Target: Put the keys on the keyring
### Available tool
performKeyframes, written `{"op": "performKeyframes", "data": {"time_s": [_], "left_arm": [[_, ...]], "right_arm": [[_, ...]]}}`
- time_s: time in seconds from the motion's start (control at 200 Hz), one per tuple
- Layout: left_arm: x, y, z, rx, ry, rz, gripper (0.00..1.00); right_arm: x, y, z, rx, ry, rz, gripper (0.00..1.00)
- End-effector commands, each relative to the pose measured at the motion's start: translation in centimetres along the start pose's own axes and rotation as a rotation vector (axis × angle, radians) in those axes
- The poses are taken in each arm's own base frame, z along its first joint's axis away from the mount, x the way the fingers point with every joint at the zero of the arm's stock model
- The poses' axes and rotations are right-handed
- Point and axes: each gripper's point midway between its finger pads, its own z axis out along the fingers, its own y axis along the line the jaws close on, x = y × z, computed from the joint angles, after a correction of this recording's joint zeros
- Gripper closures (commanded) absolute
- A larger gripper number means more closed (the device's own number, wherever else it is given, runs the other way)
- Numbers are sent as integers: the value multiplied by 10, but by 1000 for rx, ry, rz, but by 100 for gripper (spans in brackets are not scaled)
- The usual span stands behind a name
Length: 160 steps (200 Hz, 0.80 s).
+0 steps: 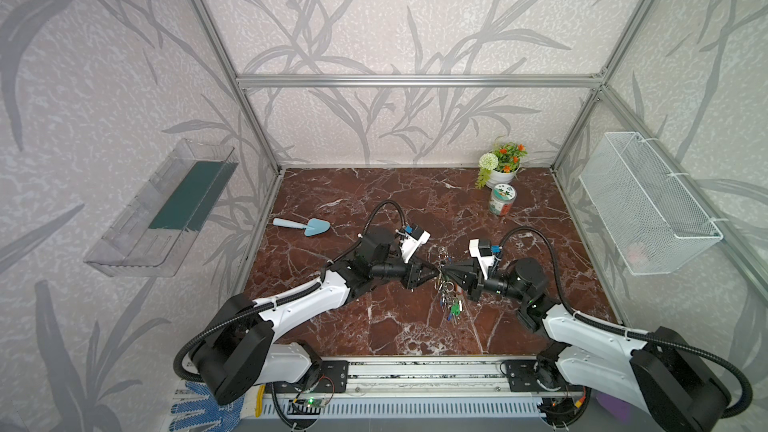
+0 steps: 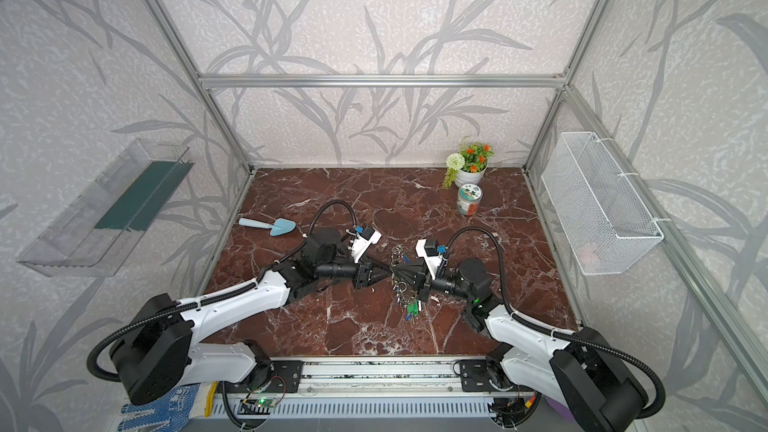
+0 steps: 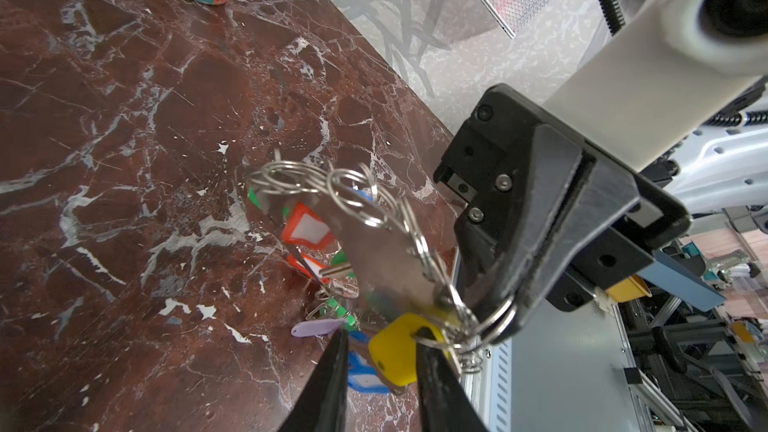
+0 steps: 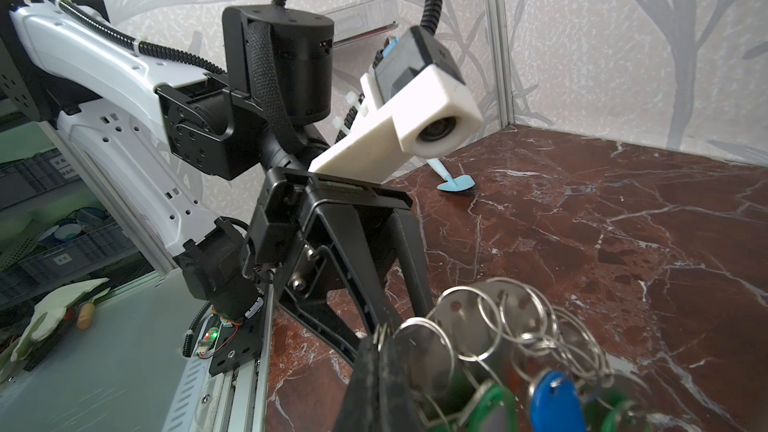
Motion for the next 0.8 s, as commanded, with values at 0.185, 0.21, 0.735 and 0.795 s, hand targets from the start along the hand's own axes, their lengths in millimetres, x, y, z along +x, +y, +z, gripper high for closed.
{"op": "performKeyframes", "data": {"time_s": [0.185, 0.21, 0.735, 0.795], "left_arm": [[11, 40, -46, -310, -93, -67, 52], [14, 44, -52, -340, -102, -69, 50], [-19, -60, -75, 95, -342, 264, 54], [-17, -56, -67, 92, -350, 305, 54]], "right_arm": [[-32, 26, 1, -103, -99, -103, 100], [-32, 26, 0, -102, -99, -102, 100], [-36, 26, 1, -117, -107, -68, 100], [-39, 26, 2, -131, -111, -58, 100]]}}
